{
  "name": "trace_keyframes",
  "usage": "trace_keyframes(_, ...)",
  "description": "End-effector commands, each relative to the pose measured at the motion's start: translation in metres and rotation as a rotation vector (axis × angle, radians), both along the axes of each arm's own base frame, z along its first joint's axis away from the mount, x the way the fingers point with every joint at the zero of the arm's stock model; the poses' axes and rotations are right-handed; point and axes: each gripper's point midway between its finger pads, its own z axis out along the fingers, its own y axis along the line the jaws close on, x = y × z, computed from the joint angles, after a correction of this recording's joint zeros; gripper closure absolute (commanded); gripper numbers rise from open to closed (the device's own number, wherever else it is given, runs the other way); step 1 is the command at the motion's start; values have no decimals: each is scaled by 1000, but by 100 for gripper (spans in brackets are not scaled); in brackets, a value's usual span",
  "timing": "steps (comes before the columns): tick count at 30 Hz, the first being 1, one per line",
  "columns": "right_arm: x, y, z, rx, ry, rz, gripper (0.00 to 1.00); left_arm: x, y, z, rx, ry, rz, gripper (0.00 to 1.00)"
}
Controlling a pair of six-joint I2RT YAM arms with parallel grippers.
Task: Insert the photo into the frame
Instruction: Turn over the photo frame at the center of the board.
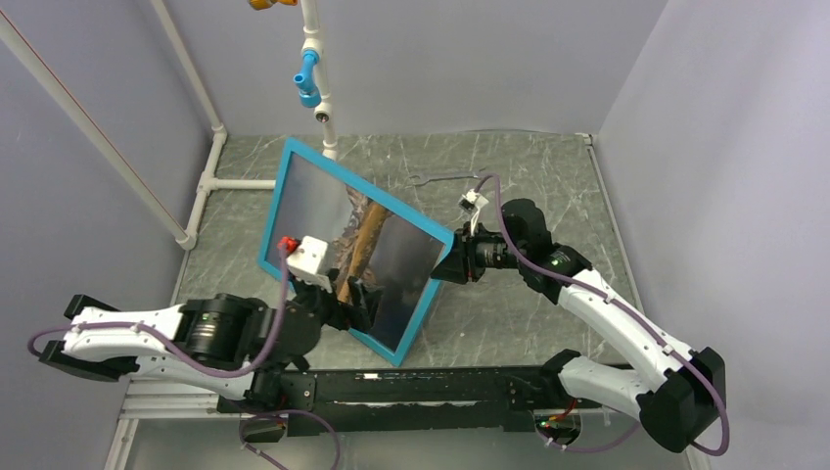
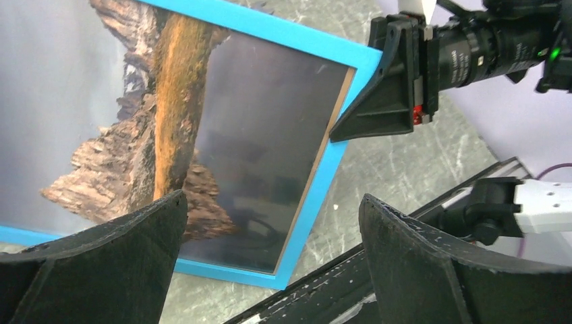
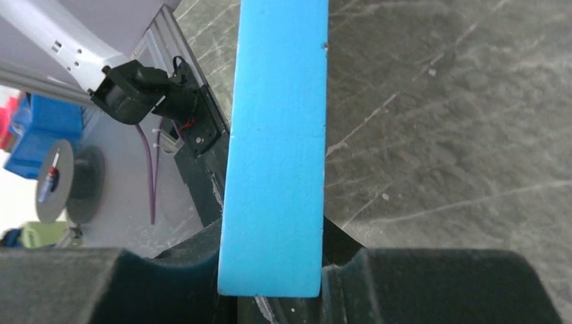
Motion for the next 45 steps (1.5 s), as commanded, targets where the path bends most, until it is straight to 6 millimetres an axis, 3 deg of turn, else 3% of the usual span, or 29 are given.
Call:
trace_keyframes(1, 7, -16, -16, -15, 21, -51, 100, 4, -13, -1, 0, 53, 36, 1)
trace_keyframes(9, 30, -71, -66, -118, 117, -308, 100, 26, -40, -31, 79, 164, 44, 1)
trace_keyframes(13, 39, -96, -84, -136, 165, -422, 100, 40, -41, -48, 39, 241, 42, 1)
trace_keyframes(23, 53, -142, -125, -200, 322, -667, 100, 64, -4, -95, 40, 384, 161, 1)
trace_keyframes(29, 60, -158, -140, -173, 380, -764, 100, 69, 11, -142, 62, 515, 201, 1)
trace_keyframes(32, 64, -163, -147, -154, 415, -803, 90, 67, 14, -173, 81, 616, 212, 1)
trace_keyframes(37, 65, -166, -161, -148, 482, -817, 83, 62, 28, -228, 124, 770, 275, 1)
trace_keyframes(43, 57, -166, -182, -166, 550, -798, 67, 67, 34, -260, 60, 831, 293, 1)
trace_keyframes(45, 55, -163, -185, -160, 561, -779, 52, 69, 37, -266, 41, 840, 300, 0)
